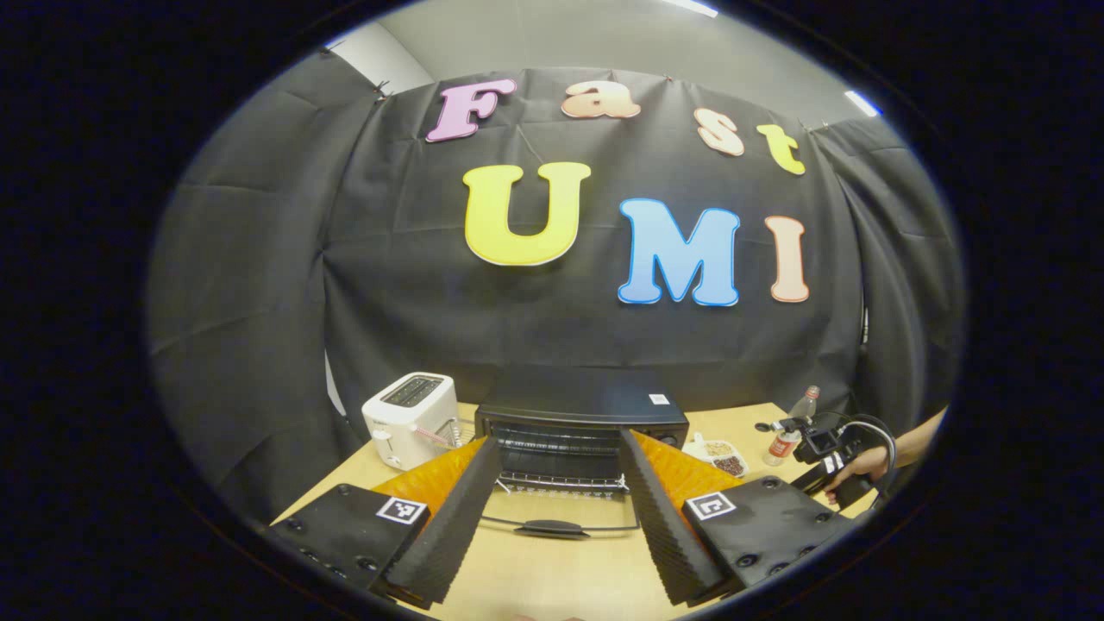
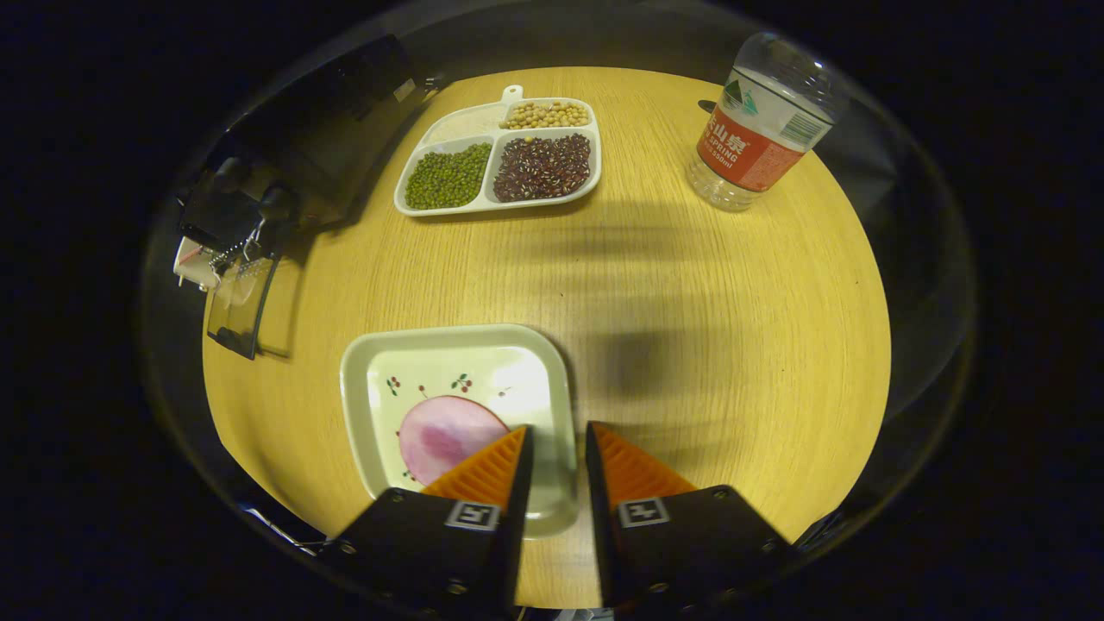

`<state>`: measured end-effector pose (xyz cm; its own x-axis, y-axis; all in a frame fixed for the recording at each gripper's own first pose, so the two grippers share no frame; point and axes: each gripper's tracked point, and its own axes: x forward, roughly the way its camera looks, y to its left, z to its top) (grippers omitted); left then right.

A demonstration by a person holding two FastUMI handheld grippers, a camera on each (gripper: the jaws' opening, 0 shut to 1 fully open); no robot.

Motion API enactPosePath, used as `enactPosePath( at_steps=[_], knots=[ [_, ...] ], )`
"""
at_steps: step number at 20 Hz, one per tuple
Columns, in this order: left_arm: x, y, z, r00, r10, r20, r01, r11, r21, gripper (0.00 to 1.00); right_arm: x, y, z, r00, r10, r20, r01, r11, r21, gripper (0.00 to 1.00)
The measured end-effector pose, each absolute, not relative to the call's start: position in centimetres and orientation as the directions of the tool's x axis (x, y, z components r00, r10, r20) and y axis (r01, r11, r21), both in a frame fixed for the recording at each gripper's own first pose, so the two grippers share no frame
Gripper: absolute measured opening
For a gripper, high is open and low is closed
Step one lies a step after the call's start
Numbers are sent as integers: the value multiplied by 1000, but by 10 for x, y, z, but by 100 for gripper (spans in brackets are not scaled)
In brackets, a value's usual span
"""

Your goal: Open the electric oven with the left hand, put the food in, and close the electric oven.

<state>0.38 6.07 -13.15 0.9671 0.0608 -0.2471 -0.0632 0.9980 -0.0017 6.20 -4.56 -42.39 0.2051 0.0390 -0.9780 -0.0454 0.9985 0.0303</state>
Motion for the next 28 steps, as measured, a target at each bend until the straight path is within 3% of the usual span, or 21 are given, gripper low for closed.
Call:
enactPosePath(
  at_steps=[2, 3, 4, 8, 11, 14, 16, 20, 28],
  knots=[
    [2, 62, -130, 967, 68, -246, -70, 998, 1, 96, 59, -52, -418, 188, 70, -980, -33, 997, 65, 14],
    [2, 63, -129, 967, 72, -243, -73, 997, 5, 97, 62, -51, -429, 212, 91, -973, -25, 996, 88, 12],
    [0, 65, -128, 968, 75, -241, -75, 997, 10, 96, 61, -52, -429, 196, 121, -973, -20, 993, 119, 1],
    [-1, 72, -126, 966, 90, -241, -91, 996, 9, 96, 49, -49, -423, 210, 278, -937, 83, 950, 301, 1],
    [1, 77, -124, 966, 97, -241, -99, 995, 5, 97, 39, -38, -423, 250, 448, -859, 209, 841, 499, 1],
    [3, 79, -122, 966, 99, -239, -99, 995, 12, 97, 32, -26, -413, 349, 568, -745, 286, 692, 662, 1],
    [8, 79, -118, 968, 94, -233, -93, 996, 14, 94, 30, -22, -411, 409, 592, -694, 328, 615, 717, 1],
    [14, 75, -115, 972, 72, -223, -71, 997, 12, 96, 26, -15, -409, 461, 585, -668, 361, 564, 743, 1],
    [21, 76, -99, 984, 23, -178, -21, 1000, 14, 94, -11, 42, -356, 509, 575, -641, 284, 591, 755, 1]
  ],
)
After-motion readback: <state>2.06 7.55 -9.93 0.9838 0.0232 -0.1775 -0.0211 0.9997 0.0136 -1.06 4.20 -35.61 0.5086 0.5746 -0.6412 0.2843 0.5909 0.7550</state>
